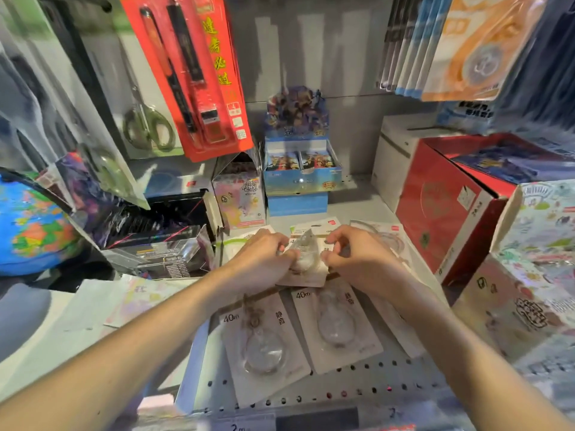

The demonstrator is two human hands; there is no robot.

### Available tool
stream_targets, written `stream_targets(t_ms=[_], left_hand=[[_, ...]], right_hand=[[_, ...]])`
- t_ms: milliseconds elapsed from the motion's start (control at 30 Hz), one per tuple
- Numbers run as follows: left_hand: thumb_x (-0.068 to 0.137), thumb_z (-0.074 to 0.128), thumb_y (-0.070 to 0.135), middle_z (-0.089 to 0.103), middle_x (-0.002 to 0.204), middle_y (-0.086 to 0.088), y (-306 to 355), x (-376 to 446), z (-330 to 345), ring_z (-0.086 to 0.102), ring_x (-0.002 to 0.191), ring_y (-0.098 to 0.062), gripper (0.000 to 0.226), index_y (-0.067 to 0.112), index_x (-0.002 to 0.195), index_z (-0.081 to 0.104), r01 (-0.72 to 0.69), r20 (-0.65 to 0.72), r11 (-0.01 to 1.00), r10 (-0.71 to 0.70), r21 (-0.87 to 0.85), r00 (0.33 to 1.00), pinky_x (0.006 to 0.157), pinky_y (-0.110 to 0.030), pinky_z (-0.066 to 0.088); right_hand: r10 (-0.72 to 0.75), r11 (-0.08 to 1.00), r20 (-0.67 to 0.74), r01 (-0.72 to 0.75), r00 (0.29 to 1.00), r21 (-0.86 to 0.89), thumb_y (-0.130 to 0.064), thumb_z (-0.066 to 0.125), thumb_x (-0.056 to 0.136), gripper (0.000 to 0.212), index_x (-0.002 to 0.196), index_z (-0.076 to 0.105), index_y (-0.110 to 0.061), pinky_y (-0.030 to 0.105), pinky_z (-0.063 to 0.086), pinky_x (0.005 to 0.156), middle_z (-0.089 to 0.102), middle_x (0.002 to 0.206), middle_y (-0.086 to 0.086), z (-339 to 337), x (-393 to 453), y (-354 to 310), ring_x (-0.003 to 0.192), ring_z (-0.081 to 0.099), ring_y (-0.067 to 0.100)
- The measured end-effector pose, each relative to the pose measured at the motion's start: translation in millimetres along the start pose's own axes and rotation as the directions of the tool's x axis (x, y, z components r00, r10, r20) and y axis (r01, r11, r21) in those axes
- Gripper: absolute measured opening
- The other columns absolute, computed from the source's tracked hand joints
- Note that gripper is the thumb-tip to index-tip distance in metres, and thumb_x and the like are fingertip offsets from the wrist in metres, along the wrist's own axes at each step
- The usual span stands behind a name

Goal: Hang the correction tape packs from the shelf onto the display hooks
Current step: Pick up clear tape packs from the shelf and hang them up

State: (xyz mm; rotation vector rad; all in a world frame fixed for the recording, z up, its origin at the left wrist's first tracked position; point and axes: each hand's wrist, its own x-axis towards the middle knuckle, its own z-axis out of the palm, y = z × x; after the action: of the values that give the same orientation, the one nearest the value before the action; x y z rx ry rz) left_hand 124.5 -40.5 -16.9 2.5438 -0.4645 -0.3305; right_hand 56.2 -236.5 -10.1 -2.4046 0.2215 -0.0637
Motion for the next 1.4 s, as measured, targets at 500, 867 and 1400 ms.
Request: stream_targets(t_ms=[500,867,1400], left_hand=[[0.090,0.071,0.046,0.064,0.112,0.020,7.6,-14.7,-2.7,0.062,0.081,0.018,0.039,0.041,0.124,0.053,-0.024,-0.113,0.893,-0.030,-0.449,0.993,0.062,-0.011,0.045],[0.084,0.082,0.006,0.083,0.097,-0.004,18.4,-40.7,-20.9,0.080,0.088,-0.019,0.053,0.015,0.127,0.052,-0.067,-0.094,0.627,-0.010,-0.776,0.995,0.076,-0.030,0.063],[0.085,0.081,0.008,0.080,0.103,0.000,30.7,-44.6,-1.6,0.078,0.091,-0.016,0.052,0.020,0.125,0.049,-0.076,-0.066,0.718,0.042,-0.692,0.997,0.082,-0.037,0.062]], right_hand=[[0.088,0.700,-0.047,-0.028,0.995,0.713,0.017,0.064,0.090,0.056,0.139,0.056,-0.009,0.023,0.060,0.053,0.067,0.091,0.005,-3.7,-5.3,-9.4,0.061,0.073,0.004],[-0.037,0.863,-0.139,0.102,0.990,0.496,-0.004,0.070,0.095,0.039,0.130,0.069,-0.019,0.042,0.065,0.085,0.076,0.093,0.007,-27.6,-28.3,-22.3,0.074,0.073,0.018],[0.231,0.899,-0.010,-0.217,0.973,-0.381,-0.060,0.055,0.099,0.056,0.128,0.060,-0.013,0.033,0.046,0.087,0.063,0.122,0.006,-48.8,-89.4,37.2,0.111,0.060,0.027]])
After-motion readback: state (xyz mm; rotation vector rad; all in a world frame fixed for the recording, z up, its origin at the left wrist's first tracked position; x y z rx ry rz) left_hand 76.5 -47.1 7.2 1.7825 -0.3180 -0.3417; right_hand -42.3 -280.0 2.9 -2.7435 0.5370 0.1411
